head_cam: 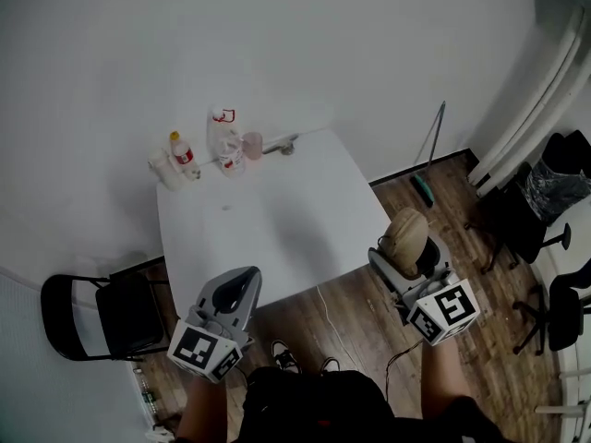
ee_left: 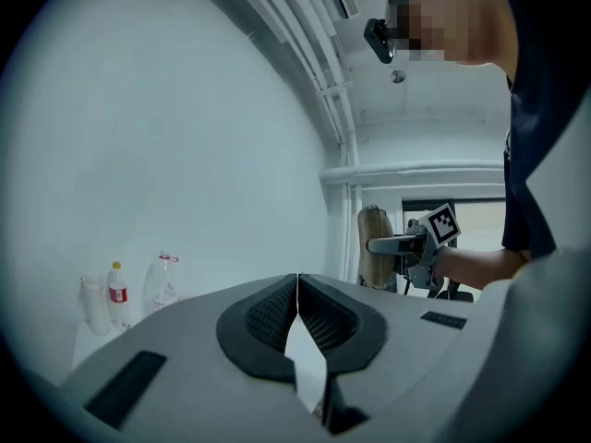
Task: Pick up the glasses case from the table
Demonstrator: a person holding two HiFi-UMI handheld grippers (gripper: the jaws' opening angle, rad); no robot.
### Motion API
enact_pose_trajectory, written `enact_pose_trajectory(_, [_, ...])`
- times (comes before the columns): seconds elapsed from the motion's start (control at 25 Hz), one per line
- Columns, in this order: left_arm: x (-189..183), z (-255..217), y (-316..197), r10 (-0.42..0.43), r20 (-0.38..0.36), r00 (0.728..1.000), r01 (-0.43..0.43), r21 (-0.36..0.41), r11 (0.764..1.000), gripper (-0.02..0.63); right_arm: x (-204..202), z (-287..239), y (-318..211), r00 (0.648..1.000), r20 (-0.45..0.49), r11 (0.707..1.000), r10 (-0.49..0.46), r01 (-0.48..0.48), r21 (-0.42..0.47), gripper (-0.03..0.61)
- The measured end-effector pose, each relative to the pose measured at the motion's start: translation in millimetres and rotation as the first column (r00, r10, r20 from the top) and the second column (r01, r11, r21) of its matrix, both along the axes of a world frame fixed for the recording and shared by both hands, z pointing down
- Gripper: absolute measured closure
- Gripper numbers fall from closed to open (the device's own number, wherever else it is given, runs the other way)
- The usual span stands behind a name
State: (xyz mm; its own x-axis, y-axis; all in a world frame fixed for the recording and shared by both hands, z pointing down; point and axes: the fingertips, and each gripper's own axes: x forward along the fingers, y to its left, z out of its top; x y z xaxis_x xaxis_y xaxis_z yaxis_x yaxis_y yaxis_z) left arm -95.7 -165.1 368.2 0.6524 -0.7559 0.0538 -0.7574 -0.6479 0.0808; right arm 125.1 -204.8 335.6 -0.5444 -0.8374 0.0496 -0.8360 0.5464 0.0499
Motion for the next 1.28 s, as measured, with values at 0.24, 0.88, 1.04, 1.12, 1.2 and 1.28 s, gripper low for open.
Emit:
enact_pose_trajectory(0.24, [47,-11,49,-0.035,0.024,0.999,0.035,0.0,0.999,0.592,50,0,40,0.999,0.042,1.0,0.026,-0.026,0.013,0.204])
enact_pose_trajectory(0.88, [88,-38,69,0.015,0.073,0.997,-0.019,0.058,0.998,0.592,86,-25,75,0.992,0.084,0.992,0.09,-0.097,0.084,0.204])
enact_pose_trajectory(1.04, [88,-39,69,0.027,0.075,0.997,-0.031,0.059,0.998,0.592,86,-27,75,0.991,0.087,0.991,0.099,-0.106,0.086,0.204])
enact_pose_trajectory(1.12, [86,-40,69,0.029,0.074,0.997,-0.034,0.061,0.998,0.592,85,-29,74,0.992,0.083,0.99,0.099,-0.107,0.088,0.204])
enact_pose_trajectory(1.2, [85,-41,68,0.03,0.075,0.997,-0.035,0.063,0.997,0.592,83,-30,73,0.992,0.079,0.99,0.1,-0.107,0.089,0.204])
enact_pose_trajectory(1.28, [84,-41,68,0.032,0.078,0.996,-0.038,0.066,0.997,0.592,82,-30,72,0.992,0.079,0.99,0.099,-0.106,0.089,0.204])
